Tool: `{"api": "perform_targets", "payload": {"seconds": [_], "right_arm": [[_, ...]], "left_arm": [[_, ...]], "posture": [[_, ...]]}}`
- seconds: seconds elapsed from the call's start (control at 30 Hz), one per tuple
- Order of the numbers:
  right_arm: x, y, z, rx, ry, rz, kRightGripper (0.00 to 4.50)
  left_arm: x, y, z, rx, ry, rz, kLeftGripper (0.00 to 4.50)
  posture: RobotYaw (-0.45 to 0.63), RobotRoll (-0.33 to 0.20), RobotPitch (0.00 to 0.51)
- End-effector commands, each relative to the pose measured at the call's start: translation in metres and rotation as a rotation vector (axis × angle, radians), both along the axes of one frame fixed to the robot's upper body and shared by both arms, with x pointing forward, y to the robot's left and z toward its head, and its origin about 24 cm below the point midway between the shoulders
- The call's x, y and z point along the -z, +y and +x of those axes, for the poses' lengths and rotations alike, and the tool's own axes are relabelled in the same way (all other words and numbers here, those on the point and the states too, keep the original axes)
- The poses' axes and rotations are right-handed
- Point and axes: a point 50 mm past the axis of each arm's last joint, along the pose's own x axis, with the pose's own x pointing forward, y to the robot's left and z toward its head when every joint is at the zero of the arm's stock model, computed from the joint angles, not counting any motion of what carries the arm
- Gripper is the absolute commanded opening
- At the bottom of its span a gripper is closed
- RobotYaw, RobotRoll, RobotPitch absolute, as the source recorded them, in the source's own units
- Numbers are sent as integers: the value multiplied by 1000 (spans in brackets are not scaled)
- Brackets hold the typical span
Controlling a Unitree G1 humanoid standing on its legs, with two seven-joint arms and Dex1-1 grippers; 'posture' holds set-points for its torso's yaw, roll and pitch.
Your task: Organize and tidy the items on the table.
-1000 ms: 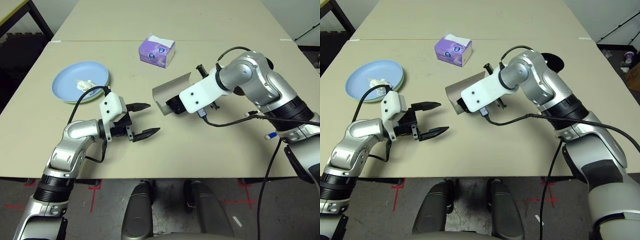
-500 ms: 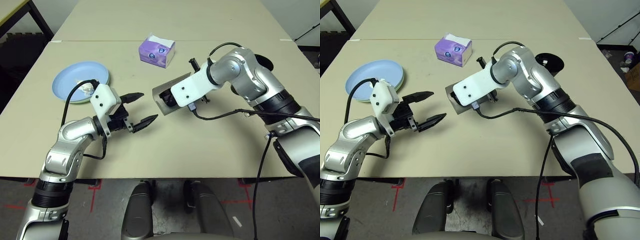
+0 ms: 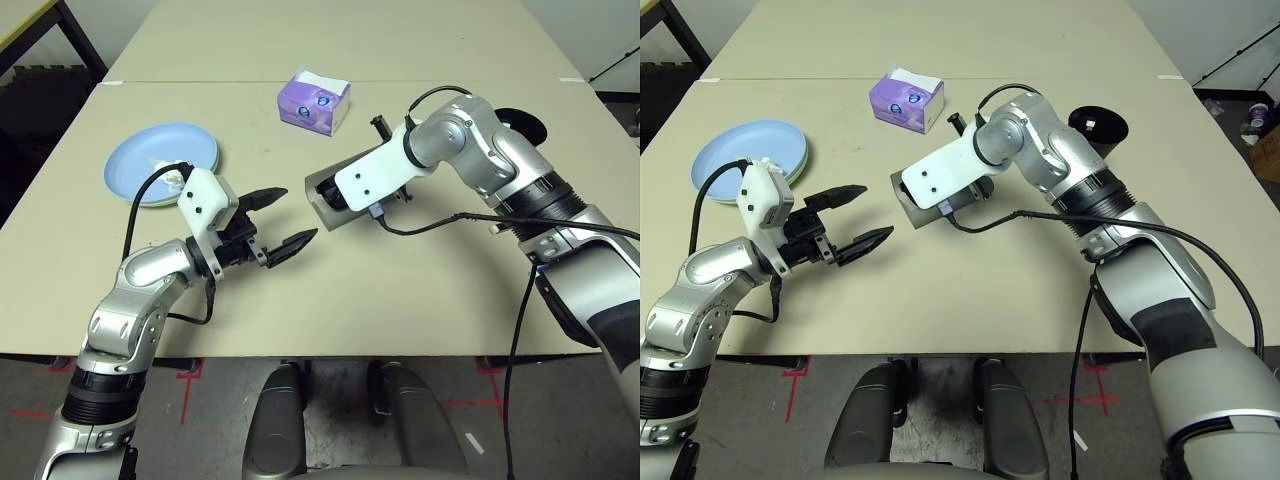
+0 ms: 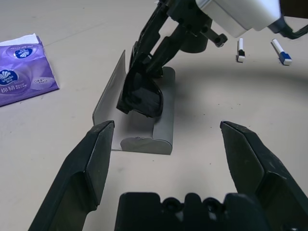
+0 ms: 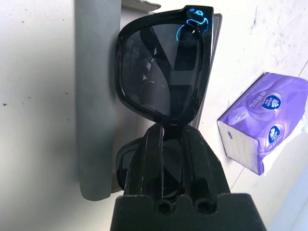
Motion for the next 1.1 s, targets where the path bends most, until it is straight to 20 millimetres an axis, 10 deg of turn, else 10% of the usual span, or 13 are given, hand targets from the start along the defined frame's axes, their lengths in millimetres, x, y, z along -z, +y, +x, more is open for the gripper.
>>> {"api": "perform_targets", "payload": {"seconds": [0.03,1.1], "right_arm": [[2,5,0,-22,-14,-12,411],[25,12,-5,-8,-43,32,411]], "left_arm": [[-1,1,-4,-2,3,-8,4500],[-3,2,-4,-12,2,-2,4500]], "posture": [[122,0,190],[120,0,193]]}}
